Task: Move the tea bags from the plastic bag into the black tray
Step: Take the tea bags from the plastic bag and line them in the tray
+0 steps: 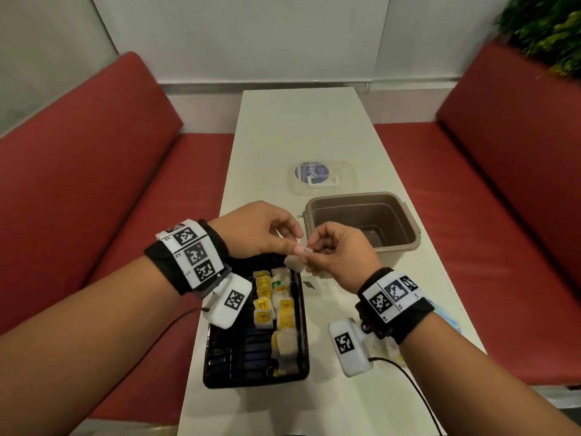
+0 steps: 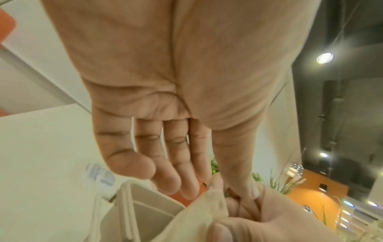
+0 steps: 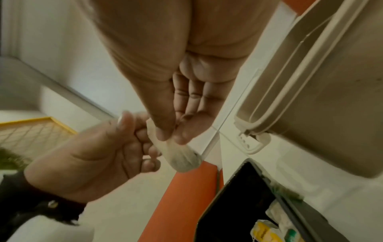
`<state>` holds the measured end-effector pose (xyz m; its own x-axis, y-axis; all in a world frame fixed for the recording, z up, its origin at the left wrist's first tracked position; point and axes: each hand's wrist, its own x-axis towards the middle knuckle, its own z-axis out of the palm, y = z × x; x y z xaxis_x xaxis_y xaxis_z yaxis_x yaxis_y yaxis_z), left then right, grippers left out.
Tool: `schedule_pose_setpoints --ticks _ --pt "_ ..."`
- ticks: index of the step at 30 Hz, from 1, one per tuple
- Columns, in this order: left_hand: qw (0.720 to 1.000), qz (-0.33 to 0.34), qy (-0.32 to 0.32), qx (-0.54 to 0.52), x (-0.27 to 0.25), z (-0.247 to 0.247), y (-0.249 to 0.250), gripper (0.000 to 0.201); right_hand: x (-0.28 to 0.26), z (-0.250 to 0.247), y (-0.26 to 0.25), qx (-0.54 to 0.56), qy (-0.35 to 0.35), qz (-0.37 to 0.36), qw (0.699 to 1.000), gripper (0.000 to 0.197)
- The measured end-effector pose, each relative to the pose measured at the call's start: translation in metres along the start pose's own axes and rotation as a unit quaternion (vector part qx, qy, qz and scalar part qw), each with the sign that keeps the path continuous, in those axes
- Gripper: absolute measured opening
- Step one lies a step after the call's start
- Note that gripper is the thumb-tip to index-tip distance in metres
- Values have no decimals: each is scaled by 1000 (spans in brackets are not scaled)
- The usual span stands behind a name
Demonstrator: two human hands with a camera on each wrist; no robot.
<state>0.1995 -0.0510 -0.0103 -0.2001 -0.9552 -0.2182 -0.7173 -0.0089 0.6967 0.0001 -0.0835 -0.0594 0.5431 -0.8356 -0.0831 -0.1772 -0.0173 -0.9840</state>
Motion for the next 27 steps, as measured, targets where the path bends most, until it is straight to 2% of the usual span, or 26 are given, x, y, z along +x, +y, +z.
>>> schedule_pose_setpoints --ticks 2,5,10,15,19,23,27 --pt "998 22 28 46 -6 -5 8 23 1 6 -9 2 -13 -13 1000 29" --pt "994 36 25 105 -16 -9 11 11 2 14 -19 -18 -30 -32 999 35" --pt "986 18 4 166 -36 -14 9 11 10 18 -6 -131 -34 -46 990 36" --pt "972 -50 -101 207 -48 2 -1 10 14 15 32 -283 -19 -1 959 23" --pt "943 -75 -178 273 -49 22 -9 8 9 18 48 -275 -37 14 961 18" --pt "947 -88 -187 247 -52 23 -13 3 6 19 46 -269 -59 -1 961 3" --pt "939 -107 -234 228 -58 14 -15 7 7 20 48 -286 -39 -3 957 6"
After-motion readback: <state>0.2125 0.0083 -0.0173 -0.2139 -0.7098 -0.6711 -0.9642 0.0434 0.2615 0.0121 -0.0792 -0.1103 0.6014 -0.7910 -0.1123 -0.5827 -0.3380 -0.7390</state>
